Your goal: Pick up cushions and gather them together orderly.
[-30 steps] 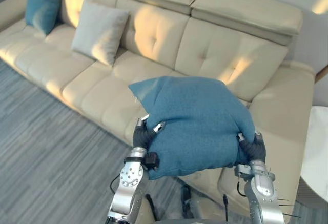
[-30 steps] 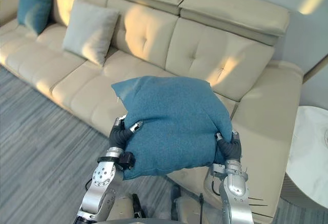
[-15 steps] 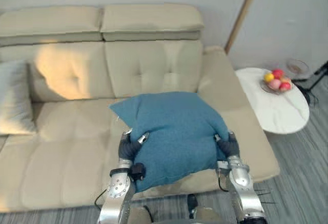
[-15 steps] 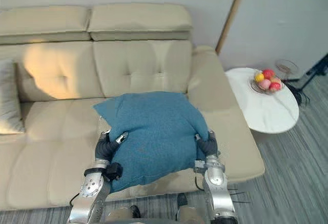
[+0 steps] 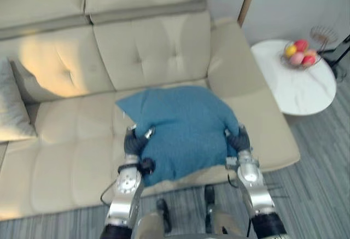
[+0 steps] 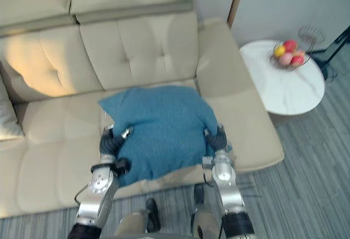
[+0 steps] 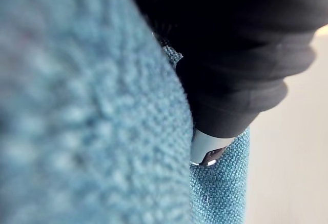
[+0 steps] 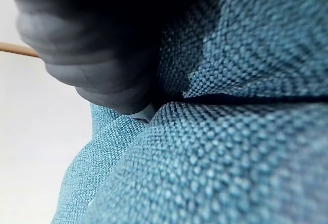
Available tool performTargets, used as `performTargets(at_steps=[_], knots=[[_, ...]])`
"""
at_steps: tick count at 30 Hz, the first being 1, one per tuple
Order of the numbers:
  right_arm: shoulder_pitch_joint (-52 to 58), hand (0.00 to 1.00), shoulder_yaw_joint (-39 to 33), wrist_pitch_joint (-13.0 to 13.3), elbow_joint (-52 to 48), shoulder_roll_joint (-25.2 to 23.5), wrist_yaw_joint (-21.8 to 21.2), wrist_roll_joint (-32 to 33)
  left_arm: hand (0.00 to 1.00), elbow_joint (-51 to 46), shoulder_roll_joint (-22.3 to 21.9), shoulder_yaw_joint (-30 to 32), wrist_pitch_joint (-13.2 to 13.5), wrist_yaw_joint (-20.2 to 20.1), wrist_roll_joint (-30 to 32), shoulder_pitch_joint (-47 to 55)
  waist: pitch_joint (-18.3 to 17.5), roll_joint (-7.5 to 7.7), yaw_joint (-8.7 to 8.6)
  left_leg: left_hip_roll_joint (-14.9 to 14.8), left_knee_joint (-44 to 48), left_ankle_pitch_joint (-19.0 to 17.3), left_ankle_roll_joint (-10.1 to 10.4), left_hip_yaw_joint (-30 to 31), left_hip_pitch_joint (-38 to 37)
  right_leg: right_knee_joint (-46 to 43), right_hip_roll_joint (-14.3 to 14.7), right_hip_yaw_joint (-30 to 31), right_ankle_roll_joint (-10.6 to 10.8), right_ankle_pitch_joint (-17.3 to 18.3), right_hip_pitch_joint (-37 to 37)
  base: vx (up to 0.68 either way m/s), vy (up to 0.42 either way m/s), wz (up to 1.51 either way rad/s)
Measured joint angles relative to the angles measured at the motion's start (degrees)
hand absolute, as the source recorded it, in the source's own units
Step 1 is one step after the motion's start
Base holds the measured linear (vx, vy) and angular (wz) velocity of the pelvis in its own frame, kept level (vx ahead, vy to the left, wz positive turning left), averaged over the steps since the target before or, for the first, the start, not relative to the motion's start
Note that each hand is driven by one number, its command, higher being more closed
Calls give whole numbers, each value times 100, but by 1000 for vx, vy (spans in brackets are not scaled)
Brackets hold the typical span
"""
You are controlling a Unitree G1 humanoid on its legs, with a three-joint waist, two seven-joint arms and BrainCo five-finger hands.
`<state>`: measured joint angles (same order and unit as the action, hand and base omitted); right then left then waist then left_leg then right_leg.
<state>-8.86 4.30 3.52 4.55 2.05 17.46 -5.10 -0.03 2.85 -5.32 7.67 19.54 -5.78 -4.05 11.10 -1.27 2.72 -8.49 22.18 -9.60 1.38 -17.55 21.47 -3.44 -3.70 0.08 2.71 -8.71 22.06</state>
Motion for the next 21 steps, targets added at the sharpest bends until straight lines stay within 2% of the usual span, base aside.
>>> performTargets(at_steps=[3, 7, 9, 11, 12, 13, 14, 15, 16, 21], knots=[[-679, 100, 31, 0, -186, -66, 444, -194, 100, 5, 154, 20, 8, 467, 75, -690, 152, 10, 126, -82, 310, -30, -30, 38, 435, -172, 20, -33, -30, -9, 381, -178, -35, -2], [-2078, 100, -63, 0, -185, -55, 1074, -438, 100, 531, 696, 92, 41, 965, 126, -2468, 320, 9, 150, -121, 520, 12, 8, 214, 1118, -170, -12, -291, -117, -163, 859, -169, -61, 16], [-3055, 100, -302, 0, -182, -59, 1522, -637, 100, 1195, 1192, 7, 41, 1156, 139, -3943, 497, 43, 154, -74, 400, 204, -6, 308, 1422, 168, -54, -335, -110, -435, 990, -111, -65, 25], [-3583, 100, -446, 2, -162, -52, 1758, -681, 100, 1508, 1532, -106, 48, 1230, 156, -4765, 601, 45, 155, -51, 366, 299, -43, 336, 1605, 434, -59, -335, -70, -639, 1042, -53, -51, 15], [-4103, 100, -588, 6, -27, -55, 1971, -688, 100, 1899, 1801, -202, 55, 1303, 216, -5584, 712, 92, 152, -19, 291, 411, -48, 345, 1746, 662, -65, -330, -87, -828, 1104, -29, -42, 12], [-4307, 100, -657, 23, 60, -61, 2035, -696, 0, 2050, 1868, -186, 54, 1310, 238, -5869, 720, 102, 138, 2, 267, 460, -48, 356, 1820, 719, -71, -347, -122, -879, 1160, -10, -32, 15], [-4715, 100, -786, 32, 318, -59, 2178, -725, 0, 2304, 1942, -175, 44, 1324, 320, -6367, 722, 98, 123, 10, 267, 489, -33, 424, 1990, 784, -70, -401, -113, -927, 1263, -6, -16, 18], [-5141, 0, -977, 29, 629, -36, 2315, -731, 0, 2547, 1933, -172, 28, 1362, 415, -6857, 723, 99, 101, 17, 263, 523, -7, 494, 2163, 870, -57, -457, -144, -994, 1361, -18, -13, 34], [-5798, 0, -1284, 15, 1126, 66, 2569, -732, 0, 3048, 1865, -119, -25, 1473, 616, -7681, 745, 100, 93, 50, 76, 667, 41, 630, 2370, 906, -58, -514, -156, -1016, 1556, -20, -18, 35], [-6649, 0, -1529, -47, 1738, 226, 2648, -583, 0, 3742, 1741, 404, -370, 1582, 627, -8450, 870, 98, 58, 54, -632, 1053, 179, 818, 2380, 905, -22, -603, -160, -1019, 1749, 0, -25, 28]])
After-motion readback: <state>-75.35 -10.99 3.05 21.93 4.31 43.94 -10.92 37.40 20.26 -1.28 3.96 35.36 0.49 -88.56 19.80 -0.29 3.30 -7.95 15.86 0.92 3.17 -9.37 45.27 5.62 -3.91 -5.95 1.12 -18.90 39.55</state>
